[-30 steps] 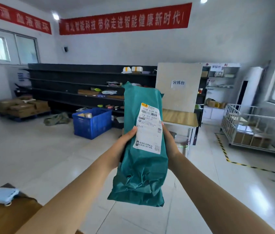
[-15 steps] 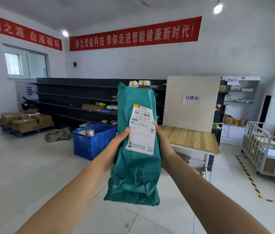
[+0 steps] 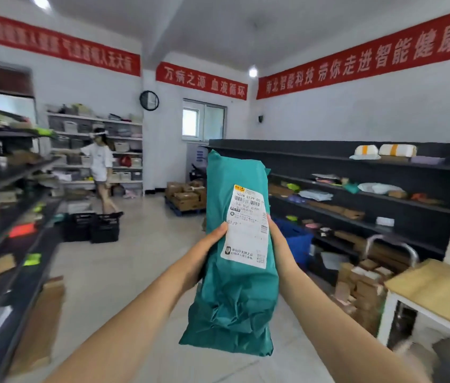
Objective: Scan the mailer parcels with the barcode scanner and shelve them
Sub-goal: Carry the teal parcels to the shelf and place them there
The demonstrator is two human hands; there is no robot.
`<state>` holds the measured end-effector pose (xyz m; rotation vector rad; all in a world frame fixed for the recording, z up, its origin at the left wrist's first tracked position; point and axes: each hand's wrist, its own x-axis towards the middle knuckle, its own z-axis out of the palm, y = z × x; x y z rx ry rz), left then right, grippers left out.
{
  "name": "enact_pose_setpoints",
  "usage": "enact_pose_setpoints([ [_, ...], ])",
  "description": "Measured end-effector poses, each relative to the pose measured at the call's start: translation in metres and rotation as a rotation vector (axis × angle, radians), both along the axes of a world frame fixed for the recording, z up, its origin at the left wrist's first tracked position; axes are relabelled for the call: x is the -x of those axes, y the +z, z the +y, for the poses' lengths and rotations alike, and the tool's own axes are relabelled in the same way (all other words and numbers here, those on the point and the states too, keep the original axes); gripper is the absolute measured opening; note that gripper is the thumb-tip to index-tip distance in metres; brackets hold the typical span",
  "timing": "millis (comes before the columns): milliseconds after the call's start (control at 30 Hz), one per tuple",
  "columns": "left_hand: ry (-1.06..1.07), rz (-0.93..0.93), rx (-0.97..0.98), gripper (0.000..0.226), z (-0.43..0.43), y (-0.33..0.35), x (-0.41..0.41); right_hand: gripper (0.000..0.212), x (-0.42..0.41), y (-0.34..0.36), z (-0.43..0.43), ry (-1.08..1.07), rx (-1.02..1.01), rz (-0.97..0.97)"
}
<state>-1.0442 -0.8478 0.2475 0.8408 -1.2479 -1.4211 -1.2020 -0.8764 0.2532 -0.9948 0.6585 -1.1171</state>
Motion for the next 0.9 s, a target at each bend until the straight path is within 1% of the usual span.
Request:
enact_pose_setpoints([
  [167, 0.323, -0.047, 0.029, 0.041, -0.060, 0.008, -0.092, 0.044, -0.109, 0.000, -0.105, 0.272, 0.038, -0.015],
  [267, 0.477, -0.009, 0.063, 0.036, -0.093, 0.006, -0.164, 0.045, -0.192, -0.002, -0.155, 0.439, 0.082, -0.019],
  [400, 0.640, 0.070, 0.070, 0.035, -0.134, 0.011, -0.260, 0.046, -0.308, 0.001, -0.220, 0.568, 0.141, -0.041],
  [500, 0.751, 0.068, 0.066, 0.025, -0.160, 0.027, -0.325, 0.050, -0.387, 0.014, -0.259, 0.659, 0.144, -0.055],
  [600, 0.828, 0.070, 0.081, 0.031, -0.188, 0.034, -0.387, 0.047, -0.458, 0.025, -0.296, 0.766, 0.135, -0.083],
  [667, 0.878, 0.049, 0.066, 0.045, -0.207, 0.032, -0.424, 0.044, -0.502, 0.028, -0.322, 0.801, 0.131, -0.077],
  [700, 0.910, 0.024, 0.055, 0.053, -0.217, 0.029, -0.443, 0.045, -0.525, 0.029, -0.334, 0.828, 0.126, -0.074],
  [733, 0.944, -0.005, 0.042, 0.054, -0.226, 0.026, -0.461, 0.047, -0.548, 0.027, -0.347, 0.860, 0.131, -0.073],
  [833, 1.056, -0.035, -0.001, 0.032, -0.256, 0.013, -0.518, 0.040, -0.618, 0.018, -0.384, 0.953, 0.125, -0.069],
  [867, 1.092, -0.036, -0.012, 0.033, -0.267, 0.009, -0.537, 0.041, -0.641, 0.012, -0.396, 1.005, 0.104, -0.071],
  [900, 1.115, -0.033, -0.019, 0.041, -0.278, 0.005, -0.555, 0.045, -0.664, 0.005, -0.408, 1.066, 0.083, -0.074],
])
